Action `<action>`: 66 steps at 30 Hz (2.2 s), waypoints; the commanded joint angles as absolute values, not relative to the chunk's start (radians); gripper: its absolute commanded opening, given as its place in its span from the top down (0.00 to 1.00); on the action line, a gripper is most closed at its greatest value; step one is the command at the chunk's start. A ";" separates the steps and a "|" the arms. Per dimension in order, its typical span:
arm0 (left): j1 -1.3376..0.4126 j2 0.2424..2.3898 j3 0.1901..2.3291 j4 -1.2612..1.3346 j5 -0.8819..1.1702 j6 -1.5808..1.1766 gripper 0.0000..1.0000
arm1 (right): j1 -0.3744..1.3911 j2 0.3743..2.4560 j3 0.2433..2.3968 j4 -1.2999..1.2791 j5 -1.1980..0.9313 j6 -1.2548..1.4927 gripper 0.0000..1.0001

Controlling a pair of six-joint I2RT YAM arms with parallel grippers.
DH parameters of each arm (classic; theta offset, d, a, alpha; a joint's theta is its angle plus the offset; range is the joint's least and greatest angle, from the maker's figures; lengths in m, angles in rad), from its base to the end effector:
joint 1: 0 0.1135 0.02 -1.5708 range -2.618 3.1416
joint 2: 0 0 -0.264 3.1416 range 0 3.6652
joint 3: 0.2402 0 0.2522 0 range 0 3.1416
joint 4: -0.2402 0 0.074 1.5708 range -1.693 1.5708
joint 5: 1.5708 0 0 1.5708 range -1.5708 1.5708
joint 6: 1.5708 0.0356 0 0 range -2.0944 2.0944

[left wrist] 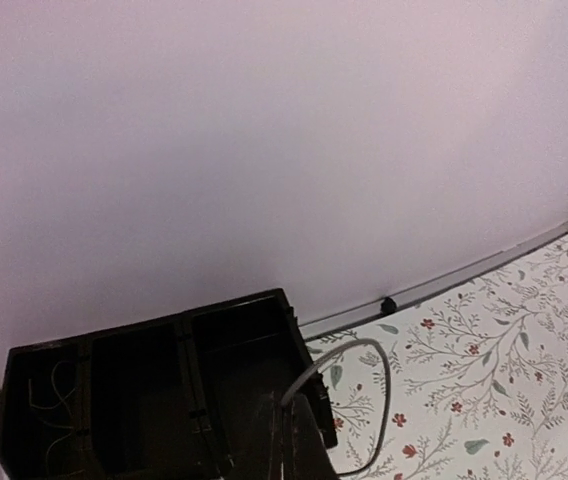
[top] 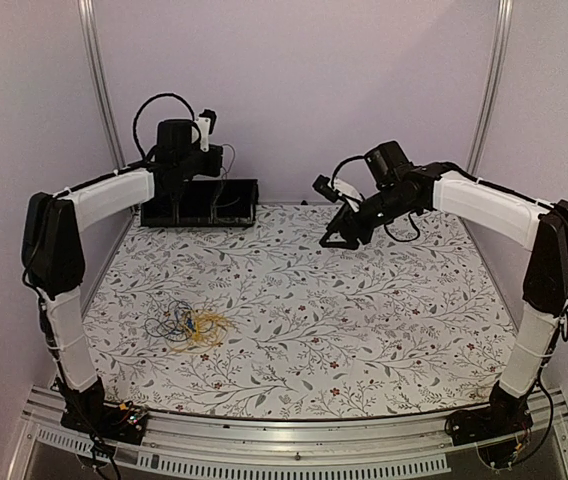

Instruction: Untangle the cables

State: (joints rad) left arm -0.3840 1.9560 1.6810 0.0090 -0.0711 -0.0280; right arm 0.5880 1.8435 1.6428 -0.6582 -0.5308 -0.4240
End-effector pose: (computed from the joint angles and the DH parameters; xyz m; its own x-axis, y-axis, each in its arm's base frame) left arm 0.4431 -0.1763 0.3206 -0.2523 0.0718 -0.9650 0.3032 0.9529 -0.0083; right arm 0.3324 0.2433 0.2984 -0.2642 -0.6025 -0.7531 -0.9460 0.3141 0.0806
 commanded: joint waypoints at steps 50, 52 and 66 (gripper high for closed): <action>0.022 2.609 2.114 0.181 -0.164 -0.224 1.00 | 0.586 1.762 1.468 -0.735 -0.456 -0.471 0.44; 0.021 2.618 2.133 0.152 -0.160 -0.235 1.00 | 0.586 1.757 1.459 -0.736 -0.456 -0.472 0.44; 0.014 2.641 2.224 -0.076 -0.098 -0.331 1.00 | 0.586 1.719 1.428 -0.722 -0.468 -0.472 0.44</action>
